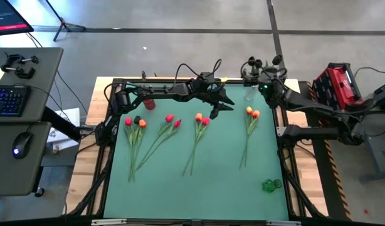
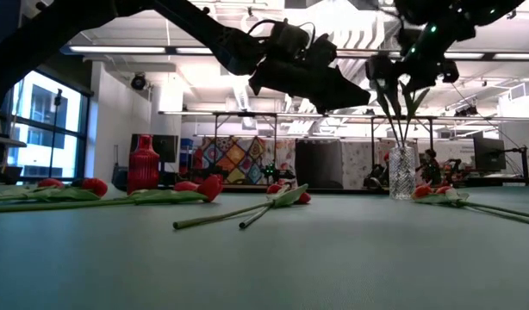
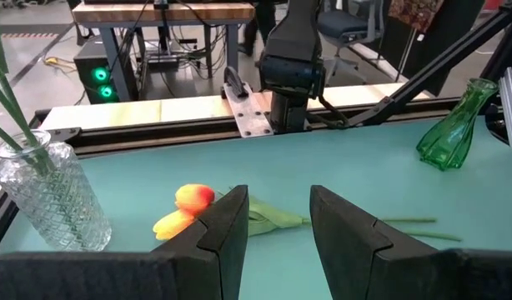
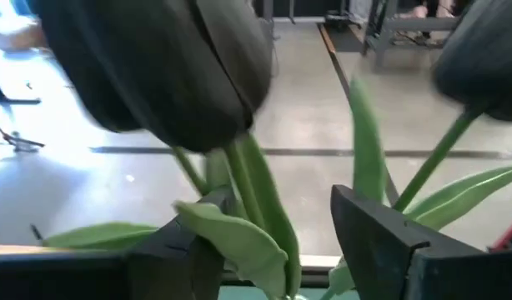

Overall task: Sort flowers into vase by color
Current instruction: Put the black tulip into the transparent vase

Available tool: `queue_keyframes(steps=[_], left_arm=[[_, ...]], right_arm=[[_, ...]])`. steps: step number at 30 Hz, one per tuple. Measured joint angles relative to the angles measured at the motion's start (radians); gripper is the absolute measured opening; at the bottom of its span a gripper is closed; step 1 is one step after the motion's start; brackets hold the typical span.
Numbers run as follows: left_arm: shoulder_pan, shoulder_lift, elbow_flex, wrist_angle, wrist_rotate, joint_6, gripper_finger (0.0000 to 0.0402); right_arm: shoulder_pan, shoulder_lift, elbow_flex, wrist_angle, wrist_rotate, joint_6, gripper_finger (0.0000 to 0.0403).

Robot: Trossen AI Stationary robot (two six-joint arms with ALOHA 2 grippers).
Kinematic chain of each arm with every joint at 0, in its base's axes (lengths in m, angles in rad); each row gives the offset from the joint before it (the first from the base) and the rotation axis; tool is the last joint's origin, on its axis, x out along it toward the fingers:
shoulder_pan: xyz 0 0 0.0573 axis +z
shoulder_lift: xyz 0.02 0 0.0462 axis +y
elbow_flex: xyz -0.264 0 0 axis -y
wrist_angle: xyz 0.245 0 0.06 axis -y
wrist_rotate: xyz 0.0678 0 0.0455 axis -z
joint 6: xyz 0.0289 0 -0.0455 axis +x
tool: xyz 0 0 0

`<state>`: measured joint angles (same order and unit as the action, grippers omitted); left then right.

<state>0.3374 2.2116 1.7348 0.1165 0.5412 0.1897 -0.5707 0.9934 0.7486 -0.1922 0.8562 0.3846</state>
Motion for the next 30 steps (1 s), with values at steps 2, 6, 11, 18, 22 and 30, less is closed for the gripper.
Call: queue_keyframes(steps=[2, 6, 11, 18, 22, 30], left_arm=[[0.002, 0.0, 0.0, 0.0, -0.001, -0.003, 0.012], [0.003, 0.0, 0.0, -0.001, -0.001, -0.004, 0.012], [0.006, -0.039, 0.0, -0.063, -0.072, 0.03, 0.012], [0.02, -0.13, 0.0, -0.196, -0.118, 0.074, 0.012], [0.037, -0.181, 0.0, -0.277, -0.118, 0.075, 0.0119], [0.122, -0.31, 0.0, -0.449, -0.164, 0.039, 0.0096]], right_arm=[[0.019, -0.039, 0.0, -0.004, 0.0, -0.002, 0.0201], [0.06, -0.127, 0.0, -0.007, -0.024, -0.023, 0.0202], [0.117, -0.257, 0.0, -0.007, -0.113, -0.028, 0.0202], [0.183, -0.399, 0.0, -0.078, -0.218, -0.038, 0.0202], [0.209, -0.444, 0.0, -0.152, -0.249, -0.021, 0.0202], [0.312, -0.406, -0.048, -0.288, -0.373, 0.063, 0.0202]])
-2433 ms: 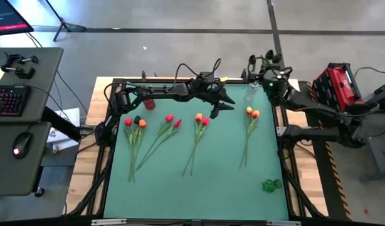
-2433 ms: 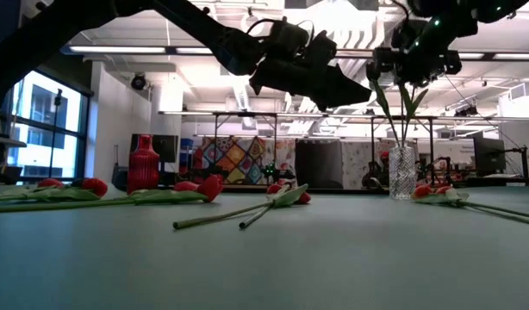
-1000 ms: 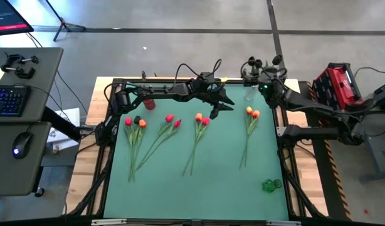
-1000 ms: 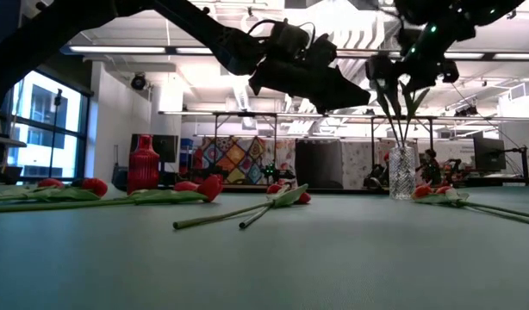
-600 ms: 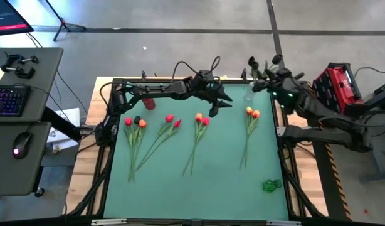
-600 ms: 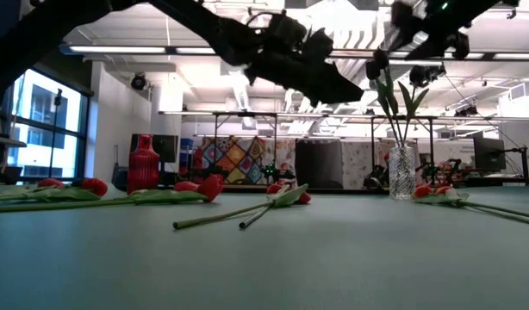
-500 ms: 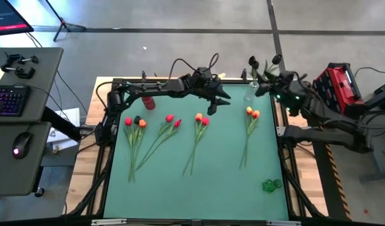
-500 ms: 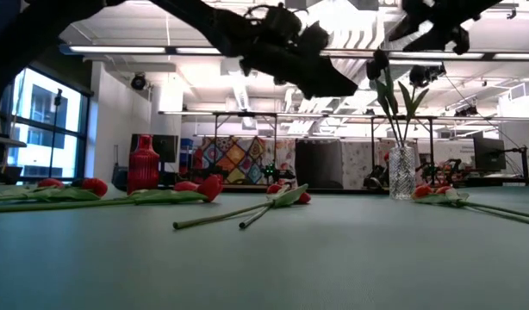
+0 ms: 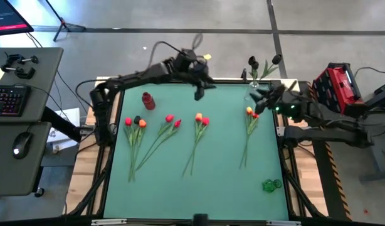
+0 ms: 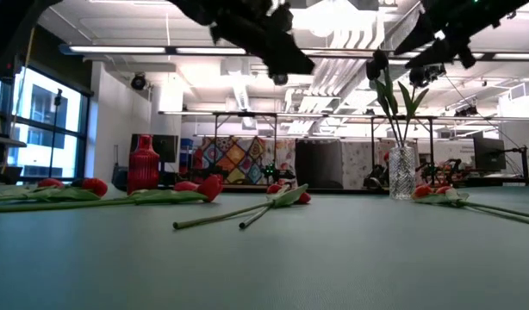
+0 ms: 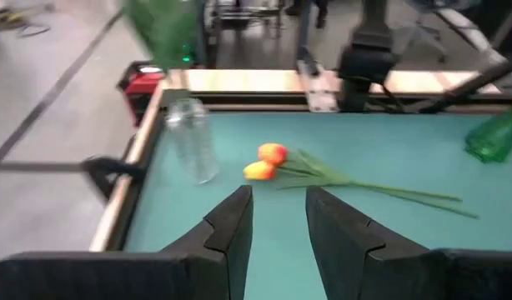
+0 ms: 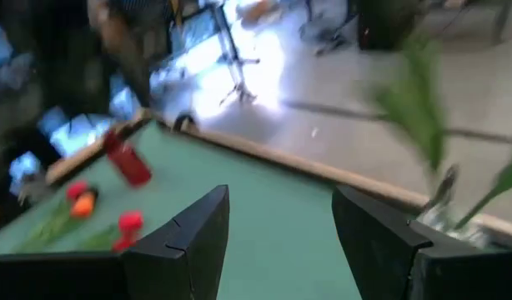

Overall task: Sort flowers into vase by color
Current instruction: Put the black tulip into the transparent vase

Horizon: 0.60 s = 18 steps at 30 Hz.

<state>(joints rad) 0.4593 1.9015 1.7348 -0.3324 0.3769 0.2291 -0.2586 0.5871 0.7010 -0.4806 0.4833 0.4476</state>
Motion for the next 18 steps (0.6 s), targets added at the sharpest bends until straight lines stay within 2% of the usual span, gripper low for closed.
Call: queue_keyframes(steps=[6, 12, 18], left_arm=[[0.067, -0.121, 0.0, -0.219, -0.034, -0.082, 0.0083], [0.075, -0.213, 0.0, -0.618, -0.296, -0.144, 0.0078], [0.04, -0.235, 0.0, -1.034, -0.404, -0.311, 0.0078]], right_arm=[[0.067, 0.037, -0.119, 0.092, -0.031, 0.027, 0.0202], [0.125, 0.056, -0.235, 0.223, -0.033, 0.055, 0.0202], [0.177, 0.056, -0.357, 0.372, -0.039, 0.077, 0.0202]])
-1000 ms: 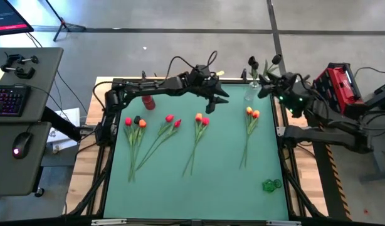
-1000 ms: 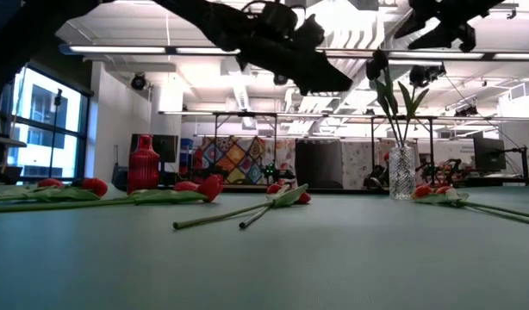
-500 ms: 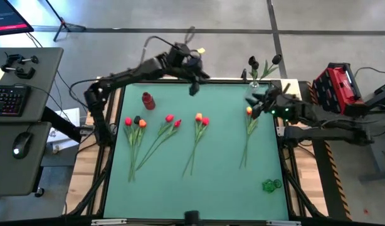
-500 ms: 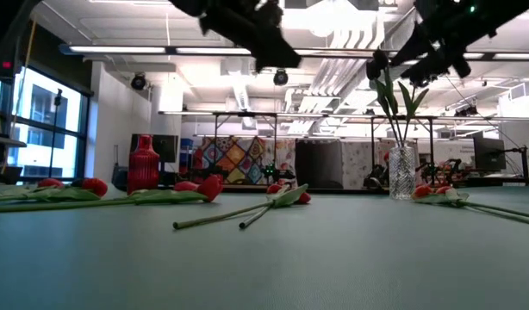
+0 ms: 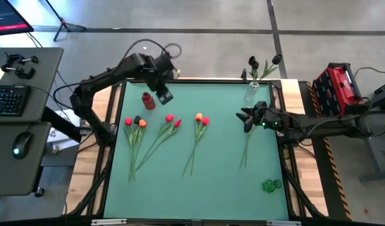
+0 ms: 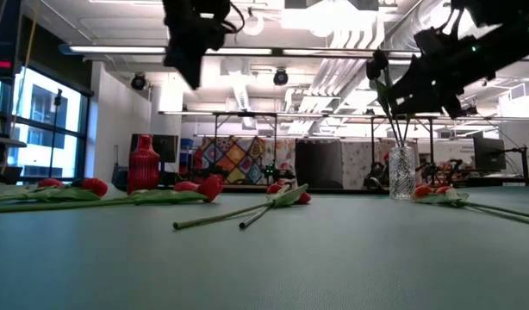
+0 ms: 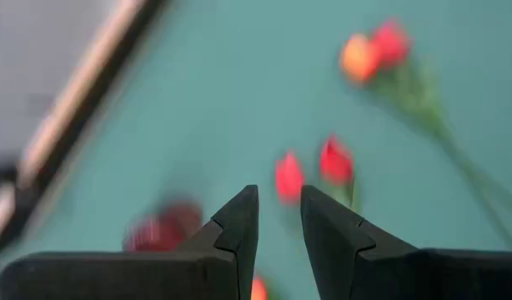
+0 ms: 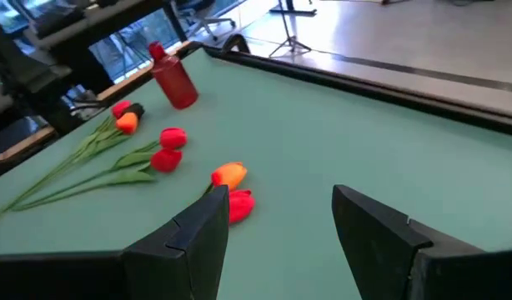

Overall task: Sort flowers into vase by color
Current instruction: Put the black tulip into the transparent vase

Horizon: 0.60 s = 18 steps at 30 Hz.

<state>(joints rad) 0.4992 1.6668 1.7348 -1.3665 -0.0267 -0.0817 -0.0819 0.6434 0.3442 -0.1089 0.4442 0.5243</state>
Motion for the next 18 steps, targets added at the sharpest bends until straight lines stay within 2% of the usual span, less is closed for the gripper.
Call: queue_keyframes(steps=[4, 9, 13, 18], left_arm=[[-0.078, -0.007, -0.053, -0.074, -0.108, -0.138, 0.0078], [-0.169, -0.063, -0.237, -0.032, -0.129, -0.316, 0.0097], [-0.221, -0.154, -0.443, 0.077, -0.124, -0.459, 0.0135], [-0.257, -0.281, -0.68, 0.179, -0.155, -0.66, 0.0174]], right_arm=[[0.032, 0.0, -0.09, 0.113, 0.0, 0.0, 0.0202], [0.077, -0.002, -0.222, 0.2, 0.0, 0.034, 0.0202], [0.076, -0.011, -0.221, 0.241, 0.009, -0.01, 0.0202], [0.077, -0.011, -0.178, 0.255, -0.042, -0.104, 0.0202]])
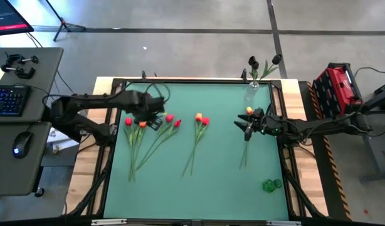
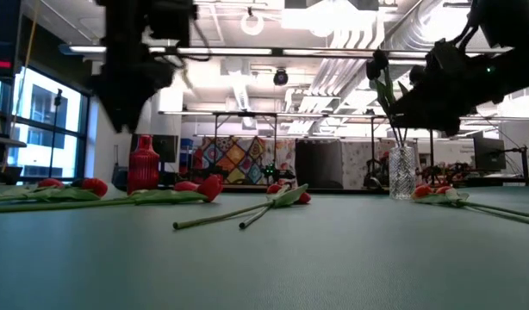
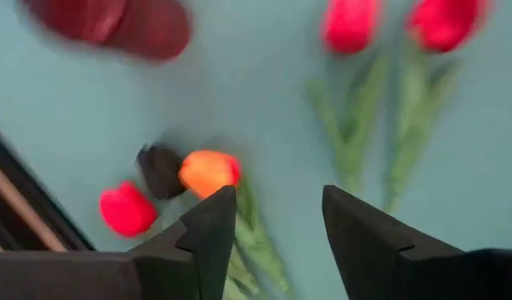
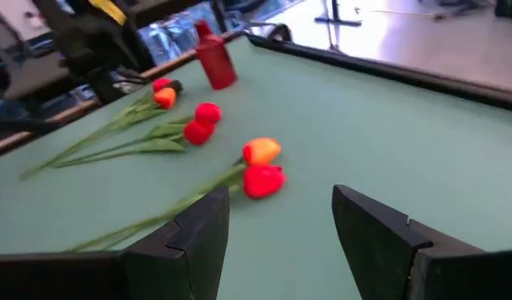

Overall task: Sort flowers into vase by color
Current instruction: Put the black tulip into the transparent vase

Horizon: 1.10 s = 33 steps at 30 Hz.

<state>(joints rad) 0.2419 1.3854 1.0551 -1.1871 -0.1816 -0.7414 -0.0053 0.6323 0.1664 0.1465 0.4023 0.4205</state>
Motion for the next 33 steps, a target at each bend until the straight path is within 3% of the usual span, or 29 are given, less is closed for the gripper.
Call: queue_keyframes(steps=[6, 15, 27, 33], left_arm=[[-0.005, -0.091, -0.18, 0.052, -0.034, -0.141, 0.0179], [0.031, -0.094, -0.37, 0.224, -0.001, -0.148, 0.0168], [0.091, -0.094, -0.41, 0.222, -0.006, -0.11, 0.0167], [0.145, -0.094, -0.473, 0.304, 0.001, -0.064, 0.0167]], right_arm=[[-0.001, 0.0, 0.01, 0.001, -0.012, -0.062, 0.0202], [-0.001, 0.0, 0.01, 0.012, 0.044, -0.109, 0.0202], [-0.001, 0.001, 0.01, 0.009, 0.07, -0.115, 0.0202], [-0.001, 0.001, 0.01, 0.008, 0.069, -0.115, 0.0202]])
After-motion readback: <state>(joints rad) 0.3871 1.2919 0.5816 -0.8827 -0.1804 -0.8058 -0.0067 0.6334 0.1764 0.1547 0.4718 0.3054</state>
